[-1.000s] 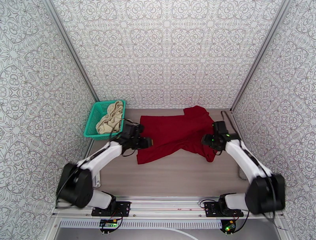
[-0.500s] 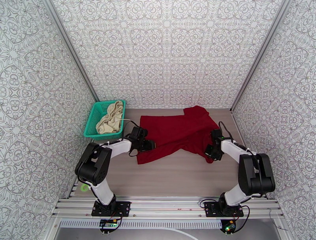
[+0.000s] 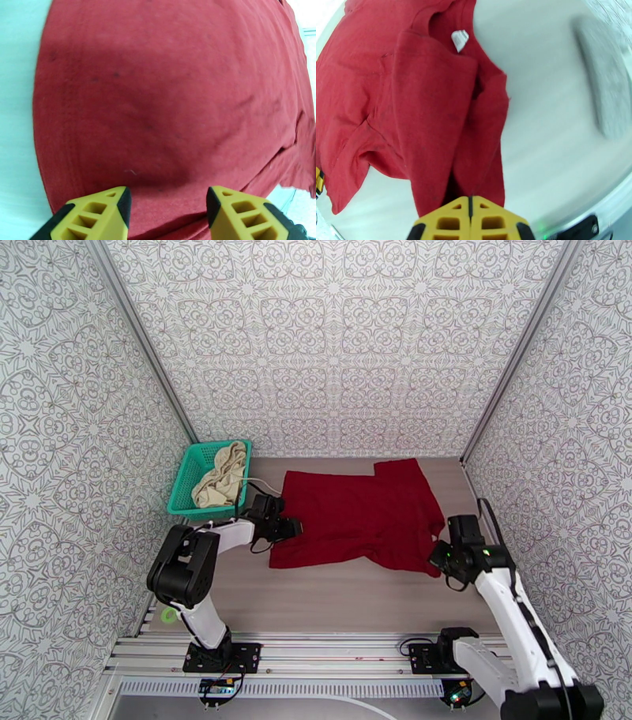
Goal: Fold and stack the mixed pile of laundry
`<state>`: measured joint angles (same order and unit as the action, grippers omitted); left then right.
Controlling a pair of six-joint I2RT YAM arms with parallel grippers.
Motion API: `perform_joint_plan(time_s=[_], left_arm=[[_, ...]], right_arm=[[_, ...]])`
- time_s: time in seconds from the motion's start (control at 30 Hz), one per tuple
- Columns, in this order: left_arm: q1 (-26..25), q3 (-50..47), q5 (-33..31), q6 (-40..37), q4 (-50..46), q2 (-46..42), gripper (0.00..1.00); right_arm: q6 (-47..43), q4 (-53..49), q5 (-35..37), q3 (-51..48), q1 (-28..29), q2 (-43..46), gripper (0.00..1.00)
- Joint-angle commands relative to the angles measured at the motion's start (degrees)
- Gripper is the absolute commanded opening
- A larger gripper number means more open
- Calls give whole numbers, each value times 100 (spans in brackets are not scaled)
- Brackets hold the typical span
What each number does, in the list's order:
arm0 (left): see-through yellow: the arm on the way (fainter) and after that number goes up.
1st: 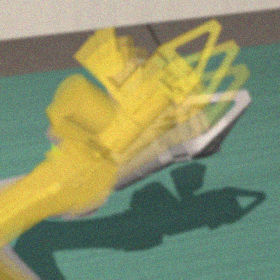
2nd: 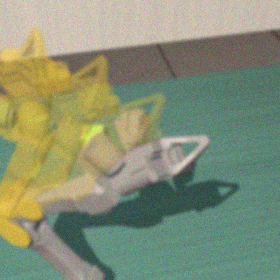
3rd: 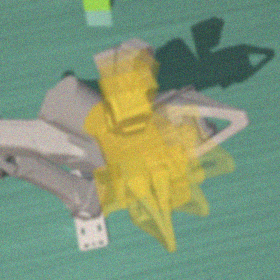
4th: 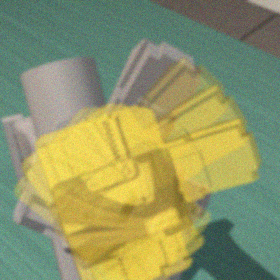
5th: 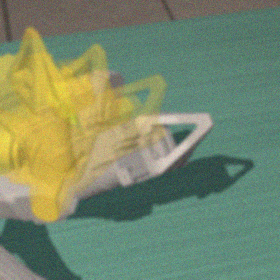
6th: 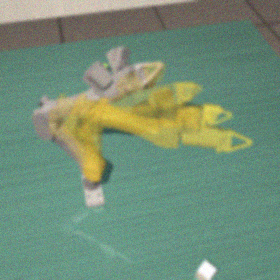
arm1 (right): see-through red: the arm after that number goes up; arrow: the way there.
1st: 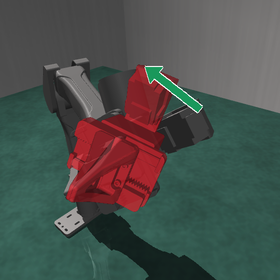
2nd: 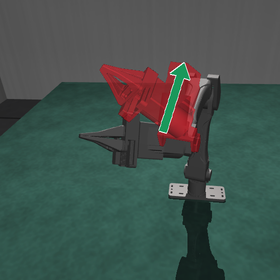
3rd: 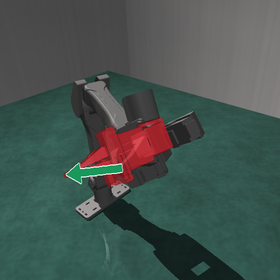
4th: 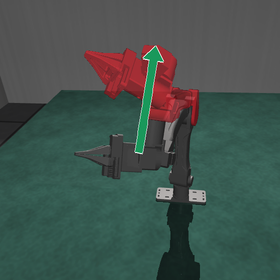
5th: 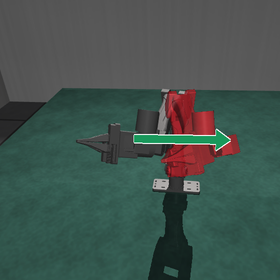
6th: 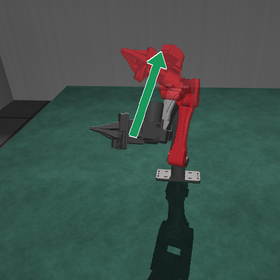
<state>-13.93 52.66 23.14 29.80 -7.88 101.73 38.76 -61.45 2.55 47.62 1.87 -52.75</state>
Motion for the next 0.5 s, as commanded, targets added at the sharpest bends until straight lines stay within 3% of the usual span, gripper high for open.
perform_joint_plan(time_s=[0.0,0.1,0.23,0.47], left_arm=[[75,-160,14,-124,-223,-237,58],[36,-154,-132,-280,-645,-664,59],[-169,269,-481,-729,-1343,-1052,60],[-607,1925,-310,-1081,-1102,337,58]], right_arm=[[258,-965,132,124,-37,318,31],[185,-1151,312,484,-37,394,45],[-358,-804,235,925,-29,-254,49],[-1034,1347,124,1648,33,-2780,51]])
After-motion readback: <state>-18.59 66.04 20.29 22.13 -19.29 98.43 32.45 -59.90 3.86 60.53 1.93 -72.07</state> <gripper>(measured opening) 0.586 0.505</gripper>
